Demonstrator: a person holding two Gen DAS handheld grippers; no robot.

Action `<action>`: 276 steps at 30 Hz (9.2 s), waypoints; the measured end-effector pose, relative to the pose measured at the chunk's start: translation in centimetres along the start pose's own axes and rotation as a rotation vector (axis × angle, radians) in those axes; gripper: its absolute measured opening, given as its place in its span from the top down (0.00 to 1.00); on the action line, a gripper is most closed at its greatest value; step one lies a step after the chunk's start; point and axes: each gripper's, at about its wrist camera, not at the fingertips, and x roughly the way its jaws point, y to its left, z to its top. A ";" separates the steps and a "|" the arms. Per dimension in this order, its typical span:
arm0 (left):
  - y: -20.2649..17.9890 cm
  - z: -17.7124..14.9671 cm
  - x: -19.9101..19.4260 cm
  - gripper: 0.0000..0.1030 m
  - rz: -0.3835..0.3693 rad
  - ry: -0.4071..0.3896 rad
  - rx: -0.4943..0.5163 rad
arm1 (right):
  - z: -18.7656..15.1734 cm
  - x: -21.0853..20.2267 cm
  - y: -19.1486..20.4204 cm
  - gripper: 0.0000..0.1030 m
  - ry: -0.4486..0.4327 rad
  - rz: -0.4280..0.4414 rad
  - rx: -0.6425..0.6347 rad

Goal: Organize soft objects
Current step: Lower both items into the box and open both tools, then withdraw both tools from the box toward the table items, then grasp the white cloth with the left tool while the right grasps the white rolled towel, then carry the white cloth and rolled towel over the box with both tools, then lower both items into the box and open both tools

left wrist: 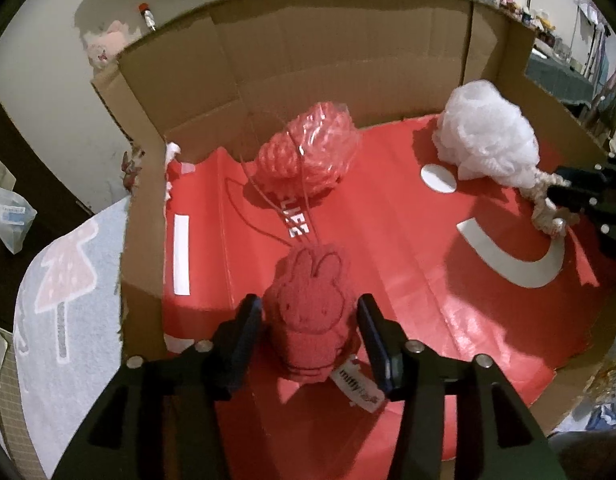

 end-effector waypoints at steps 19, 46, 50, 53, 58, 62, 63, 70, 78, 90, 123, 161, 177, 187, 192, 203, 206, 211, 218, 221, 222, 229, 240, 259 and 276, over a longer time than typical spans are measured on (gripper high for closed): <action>-0.5 -4.0 -13.3 0.07 -0.045 -0.367 -0.095 | -1.6 -10.1 1.0 0.26 -0.232 -0.009 0.055; -6.5 -16.6 -23.1 0.00 -0.002 -0.684 -0.132 | -16.1 -24.9 5.3 0.18 -0.643 -0.034 0.197; -7.7 -18.3 -23.4 0.00 0.001 -0.710 -0.130 | -17.9 -24.8 5.7 0.18 -0.662 -0.014 0.228; -8.5 -19.1 -23.4 0.00 -0.017 -0.712 -0.131 | -18.9 -24.4 6.5 0.18 -0.661 -0.027 0.209; -9.6 -20.7 -23.1 0.00 -0.022 -0.732 -0.127 | -20.4 -23.9 7.8 0.17 -0.672 -0.067 0.195; -9.8 -21.7 -22.0 0.00 -0.023 -0.727 -0.148 | -21.9 -22.8 8.3 0.14 -0.669 -0.079 0.205; -9.9 -21.9 -21.8 0.00 -0.017 -0.725 -0.151 | -22.3 -22.4 8.4 0.14 -0.666 -0.076 0.212; -10.0 -23.6 -19.0 0.00 0.009 -0.686 -0.177 | -24.4 -19.8 8.5 0.14 -0.649 -0.036 0.283; -9.3 -24.9 -15.7 0.00 -0.015 -0.603 -0.222 | -25.9 -15.7 8.7 0.14 -0.567 0.022 0.355; -8.5 -25.2 -13.3 0.00 -0.021 -0.516 -0.218 | -26.3 -13.5 8.4 0.14 -0.500 0.031 0.375; -3.2 -25.0 -10.7 0.36 -0.080 -0.362 -0.195 | -26.5 -11.4 2.8 0.43 -0.400 0.097 0.510; -8.6 -20.8 -13.4 0.83 -0.258 -0.440 -0.084 | -22.5 -13.7 9.1 0.83 -0.497 0.344 0.332; -8.3 -17.2 -14.4 0.83 -0.190 -0.380 0.007 | -23.3 -13.6 5.0 0.83 -0.426 0.218 0.357; -7.5 -15.3 -13.9 0.83 -0.176 -0.335 0.031 | -23.0 -13.3 1.8 0.83 -0.401 0.183 0.352; -7.1 -13.8 -13.6 0.83 -0.218 -0.298 0.035 | -21.9 -12.8 0.2 0.83 -0.387 0.180 0.333; -5.5 -10.4 -12.1 0.84 -0.305 -0.231 0.007 | -18.4 -11.9 -2.4 0.83 -0.362 0.261 0.319; -5.1 -9.5 -11.9 0.84 -0.322 -0.229 0.003 | -16.8 -12.0 -2.8 0.83 -0.361 0.283 0.302; -4.4 -7.9 -11.8 0.84 -0.344 -0.219 0.004 | -14.2 -11.9 -3.0 0.83 -0.354 0.338 0.277; -3.6 -4.8 -10.6 0.84 -0.377 -0.198 0.020 | -9.8 -11.0 -2.8 0.83 -0.315 0.449 0.245; -3.4 -3.1 -9.6 0.84 -0.377 -0.185 0.038 | -7.7 -9.9 -2.3 0.83 -0.278 0.470 0.223; -3.3 -2.5 -9.2 0.84 -0.375 -0.180 0.044 | -6.9 -9.4 -2.2 0.83 -0.263 0.474 0.218; -3.3 1.2 -5.7 0.84 -0.370 -0.112 0.083 | -1.7 -5.3 -1.3 0.83 -0.137 0.494 0.188; -4.4 4.4 -0.7 0.84 -0.317 -0.005 0.150 | 3.8 1.2 0.3 0.83 0.070 0.446 0.174; -4.0 5.3 2.0 0.75 -0.291 0.031 0.134 | 4.1 4.8 1.2 0.80 0.139 0.381 0.116; -2.9 4.3 2.1 0.62 -0.288 0.012 0.125 | 4.3 4.9 2.4 0.73 0.117 0.363 0.088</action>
